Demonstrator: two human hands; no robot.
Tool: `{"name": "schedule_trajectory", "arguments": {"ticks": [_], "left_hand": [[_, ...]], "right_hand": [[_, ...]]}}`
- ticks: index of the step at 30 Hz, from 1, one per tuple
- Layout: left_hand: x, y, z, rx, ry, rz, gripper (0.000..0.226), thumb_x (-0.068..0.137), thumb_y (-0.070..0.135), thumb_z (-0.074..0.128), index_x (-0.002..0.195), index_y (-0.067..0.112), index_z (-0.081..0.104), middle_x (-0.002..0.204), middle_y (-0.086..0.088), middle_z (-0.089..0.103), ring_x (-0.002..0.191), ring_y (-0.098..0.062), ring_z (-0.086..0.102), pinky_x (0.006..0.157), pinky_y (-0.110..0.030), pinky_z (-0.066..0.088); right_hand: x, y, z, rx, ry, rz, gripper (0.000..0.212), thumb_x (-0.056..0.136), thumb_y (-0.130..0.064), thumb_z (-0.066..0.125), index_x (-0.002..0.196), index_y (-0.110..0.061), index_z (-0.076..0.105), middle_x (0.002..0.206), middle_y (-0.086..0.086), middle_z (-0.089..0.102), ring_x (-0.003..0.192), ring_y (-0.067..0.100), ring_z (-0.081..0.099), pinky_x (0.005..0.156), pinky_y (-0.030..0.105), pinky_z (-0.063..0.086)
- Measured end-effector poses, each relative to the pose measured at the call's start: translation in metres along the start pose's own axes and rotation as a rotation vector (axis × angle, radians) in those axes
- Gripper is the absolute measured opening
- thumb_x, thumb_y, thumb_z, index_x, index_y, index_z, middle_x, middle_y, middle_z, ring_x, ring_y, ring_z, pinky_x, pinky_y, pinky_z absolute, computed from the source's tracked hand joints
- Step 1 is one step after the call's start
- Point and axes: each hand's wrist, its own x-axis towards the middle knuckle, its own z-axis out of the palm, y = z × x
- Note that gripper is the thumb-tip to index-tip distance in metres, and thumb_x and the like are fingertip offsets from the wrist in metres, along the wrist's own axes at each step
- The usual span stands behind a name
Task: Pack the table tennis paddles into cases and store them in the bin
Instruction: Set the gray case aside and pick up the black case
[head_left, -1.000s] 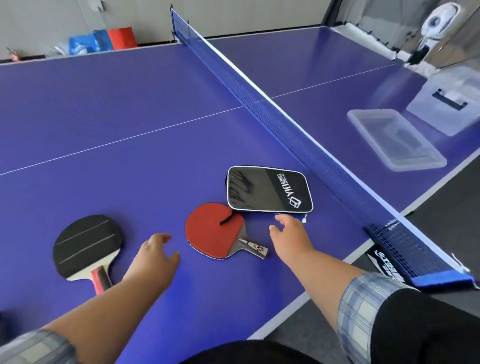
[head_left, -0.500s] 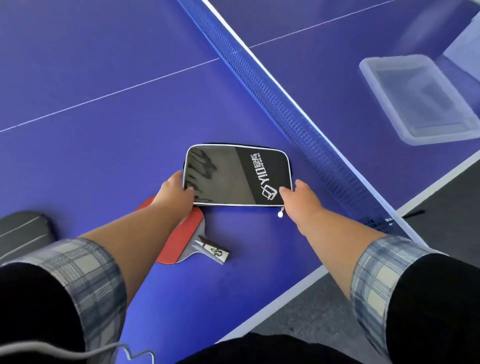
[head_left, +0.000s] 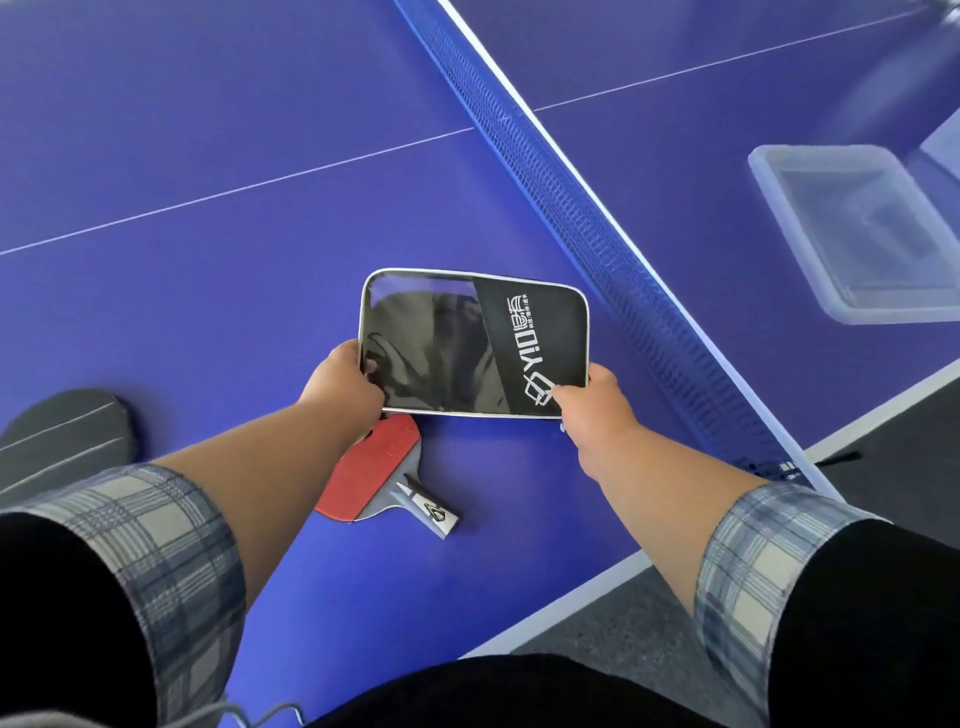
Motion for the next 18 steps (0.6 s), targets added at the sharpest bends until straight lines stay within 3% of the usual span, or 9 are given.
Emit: {"name": "schedule_trajectory", "arguments": {"ticks": [3,6,8,10,12,14,18], "left_hand": [[-0.014,-0.008,-0.017,-0.057,-0.005,-0.058,0.022,0.082,0.009,0.047,0.095,0.027,0.052,0.082,-0.009,0.064,0.052,-0.024,0.057,0.034,-0.021,0.041],[-0.026,-0.027,-0.031,-0.104,-0.039,-0.142,0.044,0.084,0.013,0.053,0.125,0.030,0.051,0.090,-0.004,0.063,0.070,-0.023,0.063,0.055,-0.029,0.050],[-0.032,-0.042,-0.035,-0.160,-0.082,-0.188,0.049,0.082,0.013,0.055,0.129,0.029,0.053,0.095,-0.003,0.062,0.079,-0.025,0.064,0.068,-0.033,0.053],[-0.038,-0.054,-0.036,-0.169,-0.108,-0.190,0.037,0.083,0.014,0.054,0.116,0.030,0.058,0.090,-0.001,0.062,0.073,-0.023,0.059,0.059,-0.029,0.048],[-0.042,-0.064,-0.037,-0.186,-0.082,-0.174,0.030,0.085,0.014,0.054,0.107,0.034,0.053,0.085,0.003,0.058,0.067,-0.018,0.055,0.052,-0.024,0.043],[-0.049,-0.075,-0.042,-0.209,-0.065,-0.165,0.033,0.087,0.016,0.055,0.108,0.040,0.044,0.086,0.005,0.057,0.064,-0.016,0.055,0.045,-0.020,0.042],[-0.071,-0.106,-0.073,-0.200,-0.037,-0.151,0.035,0.088,0.021,0.053,0.116,0.039,0.042,0.088,-0.002,0.067,0.054,-0.017,0.055,0.041,-0.020,0.039]], "right_hand": [[-0.011,-0.005,0.010,0.064,0.025,0.048,0.033,0.085,-0.012,0.055,0.115,-0.025,0.053,0.092,-0.002,0.064,0.069,0.015,0.054,0.054,0.028,0.046],[-0.022,-0.005,0.017,0.080,0.034,0.162,0.030,0.083,-0.014,0.060,0.114,-0.015,0.061,0.091,0.004,0.066,0.064,0.019,0.054,0.052,0.026,0.043],[-0.030,-0.001,0.021,0.081,-0.011,0.278,0.028,0.084,-0.021,0.066,0.111,-0.013,0.066,0.099,0.008,0.070,0.073,0.024,0.059,0.054,0.027,0.045],[-0.037,0.007,0.026,0.064,-0.054,0.305,0.029,0.085,-0.021,0.068,0.112,-0.011,0.067,0.106,0.013,0.073,0.074,0.028,0.060,0.051,0.029,0.042],[-0.044,0.012,0.031,0.049,-0.015,0.253,0.027,0.085,-0.015,0.067,0.111,-0.009,0.068,0.095,0.011,0.073,0.069,0.027,0.062,0.049,0.027,0.043],[-0.058,0.014,0.037,0.064,0.053,0.172,0.026,0.085,-0.011,0.066,0.111,-0.014,0.064,0.086,0.002,0.069,0.070,0.020,0.064,0.054,0.026,0.047],[-0.102,0.016,0.057,0.100,0.024,0.101,0.041,0.083,-0.013,0.067,0.119,-0.026,0.053,0.099,-0.004,0.066,0.082,0.015,0.068,0.068,0.032,0.056]]}}
